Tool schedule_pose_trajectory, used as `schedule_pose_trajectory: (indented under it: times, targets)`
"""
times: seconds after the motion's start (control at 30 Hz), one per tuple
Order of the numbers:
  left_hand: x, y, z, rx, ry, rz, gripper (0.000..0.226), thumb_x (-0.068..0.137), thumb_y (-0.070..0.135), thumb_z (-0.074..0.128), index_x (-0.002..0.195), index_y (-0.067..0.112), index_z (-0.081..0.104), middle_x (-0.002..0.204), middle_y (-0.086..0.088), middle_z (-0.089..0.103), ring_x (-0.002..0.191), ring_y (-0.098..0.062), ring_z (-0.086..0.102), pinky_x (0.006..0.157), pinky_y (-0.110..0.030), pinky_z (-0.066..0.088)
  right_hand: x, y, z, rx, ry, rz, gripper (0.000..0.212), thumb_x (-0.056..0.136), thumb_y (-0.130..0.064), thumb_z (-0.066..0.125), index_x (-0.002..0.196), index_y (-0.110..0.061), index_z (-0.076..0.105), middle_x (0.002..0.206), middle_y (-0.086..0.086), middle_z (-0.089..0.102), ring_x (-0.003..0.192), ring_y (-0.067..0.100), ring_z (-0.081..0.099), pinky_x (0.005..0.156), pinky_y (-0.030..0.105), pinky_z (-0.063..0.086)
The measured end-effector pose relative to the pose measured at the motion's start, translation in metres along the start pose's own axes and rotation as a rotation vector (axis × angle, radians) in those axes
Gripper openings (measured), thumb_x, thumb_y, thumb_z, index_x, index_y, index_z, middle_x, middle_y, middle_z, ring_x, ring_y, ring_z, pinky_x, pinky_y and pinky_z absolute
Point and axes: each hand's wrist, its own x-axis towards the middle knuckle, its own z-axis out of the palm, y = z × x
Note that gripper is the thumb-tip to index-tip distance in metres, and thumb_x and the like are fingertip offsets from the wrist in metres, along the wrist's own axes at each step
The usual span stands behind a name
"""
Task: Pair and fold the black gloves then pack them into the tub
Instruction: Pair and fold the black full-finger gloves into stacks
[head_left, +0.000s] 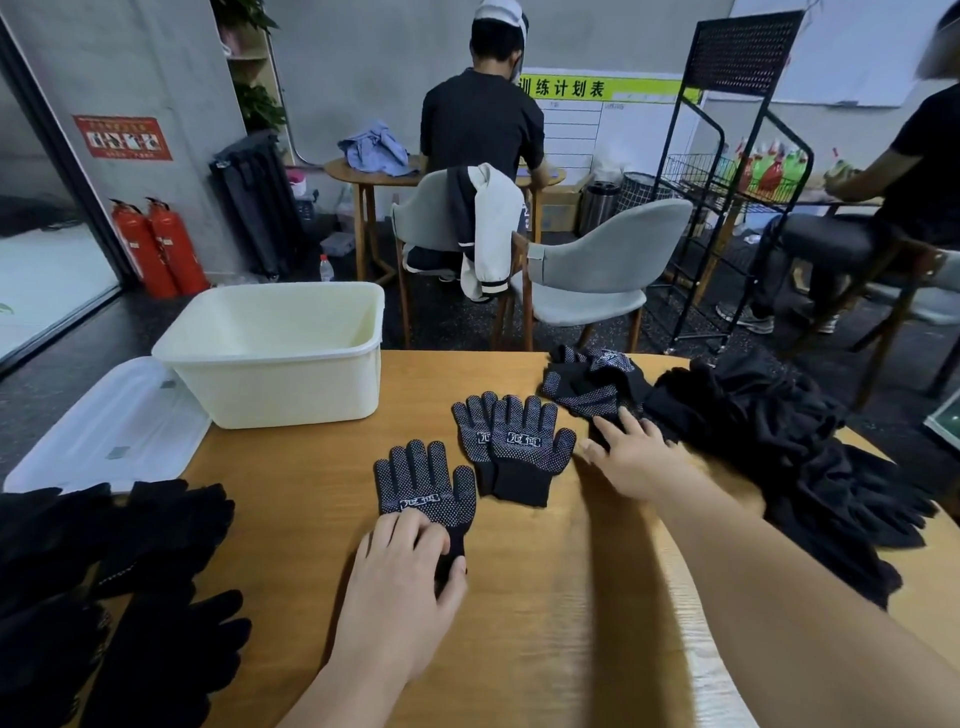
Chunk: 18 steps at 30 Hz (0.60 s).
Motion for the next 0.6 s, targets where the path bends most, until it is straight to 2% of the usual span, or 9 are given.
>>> schedule_pose_trajectory:
  times: [0.1,0.23,0.37,0.47,0.53,0.6]
  targets:
    - [0.000,0.000,0.000,0.006,0.008,0.004,0.021,0.096,0.051,0.051,0.095,0.032,0.057,0.105,0.015,0.043,0.104,-0.016,0.046,0.091,-0.035,0.047,-0.013,-0.006,0.025,-0.073,0.138,0.004,0.073,0.105,-0.070,0.014,0.168,-0.034,0.011,0.177,-0.001,0.003,0.160,0.032,0.008,0.127,0.054,0.018]
    - [0.000,0.001,-0.001,0.011,0.014,0.005,0.022,0.096,0.051,0.049,0.094,0.031,0.057,0.104,0.014,0.044,0.104,-0.016,0.047,0.089,-0.036,0.047,-0.030,-0.013,0.042,-0.144,0.314,0.026,0.073,0.105,-0.067,0.014,0.163,-0.026,0.032,0.170,-0.001,0.029,0.148,0.029,0.032,0.113,0.048,0.035]
    - [-0.002,0.003,-0.002,-0.007,0.046,0.010,0.023,0.095,0.050,0.051,0.092,0.029,0.059,0.103,0.013,0.047,0.103,-0.018,0.048,0.087,-0.038,0.047,-0.050,-0.014,0.051,-0.232,0.407,0.008,0.064,0.106,-0.062,0.019,0.144,-0.027,0.056,0.142,-0.001,0.056,0.128,0.030,0.048,0.100,0.046,0.042]
    - [-0.002,0.002,-0.001,-0.020,0.058,0.013,0.022,0.095,0.048,0.052,0.091,0.028,0.058,0.102,0.012,0.047,0.101,-0.018,0.049,0.085,-0.038,0.047,-0.061,-0.011,0.053,-0.207,0.557,-0.018,0.046,0.107,-0.055,0.033,0.124,-0.027,0.065,0.122,0.004,0.060,0.111,0.032,0.053,0.089,0.047,0.043]
    - [-0.002,0.002,0.001,-0.029,0.060,0.014,0.021,0.094,0.048,0.053,0.091,0.027,0.058,0.102,0.012,0.046,0.101,-0.019,0.049,0.085,-0.038,0.047,-0.060,-0.004,0.045,-0.130,0.637,-0.013,0.039,0.106,-0.051,0.040,0.124,-0.026,0.064,0.129,0.009,0.055,0.113,0.035,0.049,0.087,0.047,0.044]
    - [-0.002,0.002,0.001,-0.029,0.057,0.014,0.022,0.094,0.048,0.053,0.091,0.028,0.058,0.101,0.012,0.046,0.101,-0.019,0.049,0.085,-0.039,0.048,-0.052,0.005,0.034,-0.090,0.597,0.005,0.047,0.107,-0.053,0.037,0.140,-0.026,0.057,0.154,0.010,0.044,0.135,0.038,0.040,0.102,0.051,0.040]
